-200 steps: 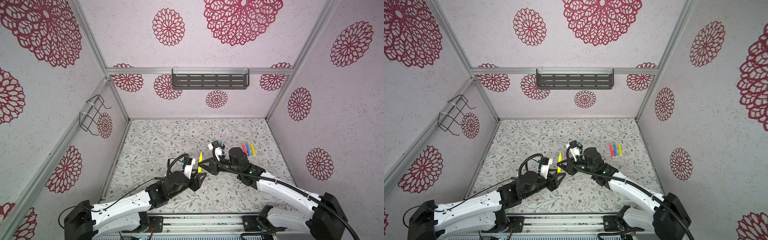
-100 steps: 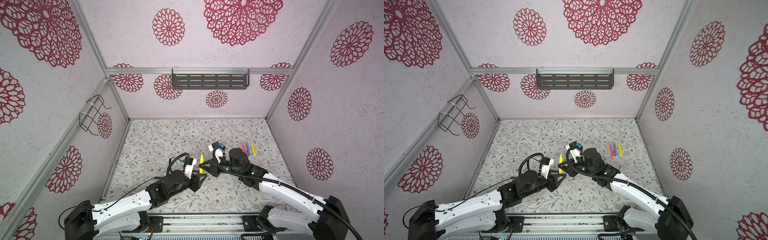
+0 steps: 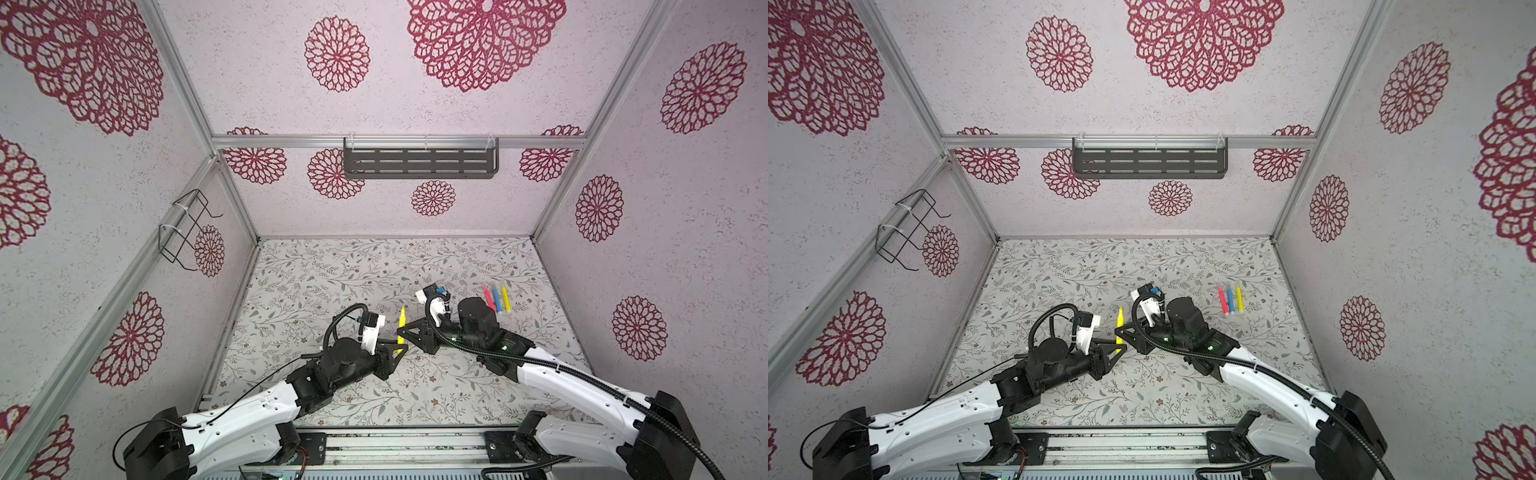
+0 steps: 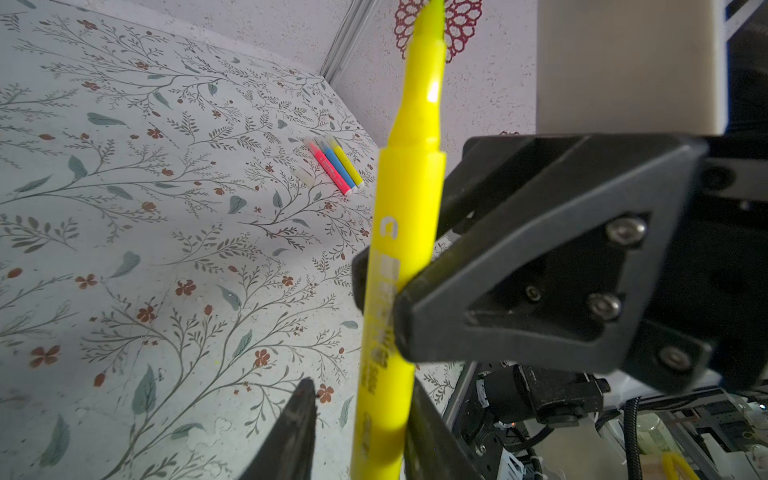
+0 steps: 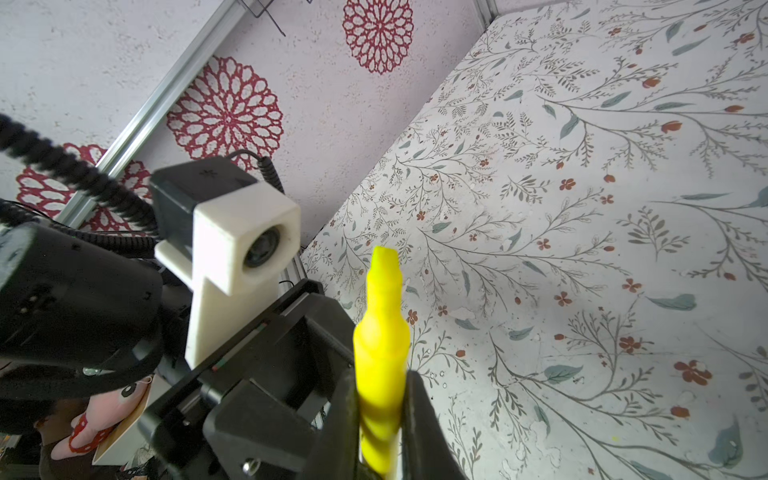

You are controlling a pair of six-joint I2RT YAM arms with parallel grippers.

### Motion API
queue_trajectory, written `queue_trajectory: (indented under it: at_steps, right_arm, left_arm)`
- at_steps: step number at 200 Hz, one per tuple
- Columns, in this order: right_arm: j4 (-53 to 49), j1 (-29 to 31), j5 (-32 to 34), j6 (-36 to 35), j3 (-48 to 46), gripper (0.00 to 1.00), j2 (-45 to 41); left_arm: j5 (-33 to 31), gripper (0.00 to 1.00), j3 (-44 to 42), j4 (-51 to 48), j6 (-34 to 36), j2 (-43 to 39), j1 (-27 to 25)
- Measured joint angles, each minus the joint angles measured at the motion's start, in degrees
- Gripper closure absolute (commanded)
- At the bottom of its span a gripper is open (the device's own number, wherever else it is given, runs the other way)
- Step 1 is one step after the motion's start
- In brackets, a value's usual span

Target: Insert the pens into the pen caps

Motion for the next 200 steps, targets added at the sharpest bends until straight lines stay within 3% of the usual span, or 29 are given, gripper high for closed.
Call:
queue_trajectory:
  at_steps: [19,88,116,126,150,200]
  right_arm:
    - [0.50,0.24,0.00,0.00,0.00,0.93,0.17]
    - [0.90,0.42,0.22,0.46,0.00,0.93,0.44]
    - [1.14,0.46,0.17,0.48,0.00,0.91,0.44]
    - [1.36,0.48,0.15,0.48,0.00,0.82,0.44]
    - [1.46,0.63,0.35,0.57,0.00,0.44,0.39]
    - [-3.06,0.70,5.07,-0.13,0.00,0.32,-4.59]
  left_arm:
    - [0.63,0.66,0.00,0.57,-0.15,0.59,0.13]
    - [2.95,0.94,0.00,1.42,-0.02,1.03,0.31]
    - [2.95,1.00,-0.02,1.38,0.02,0.76,0.33]
    - [2.91,1.00,-0.07,1.36,0.02,0.55,0.33]
    - [2.40,1.00,-0.15,1.33,-0.02,0.20,0.37]
    - [-0.98,1.00,-1.73,0.79,-0.28,-1.11,0.52]
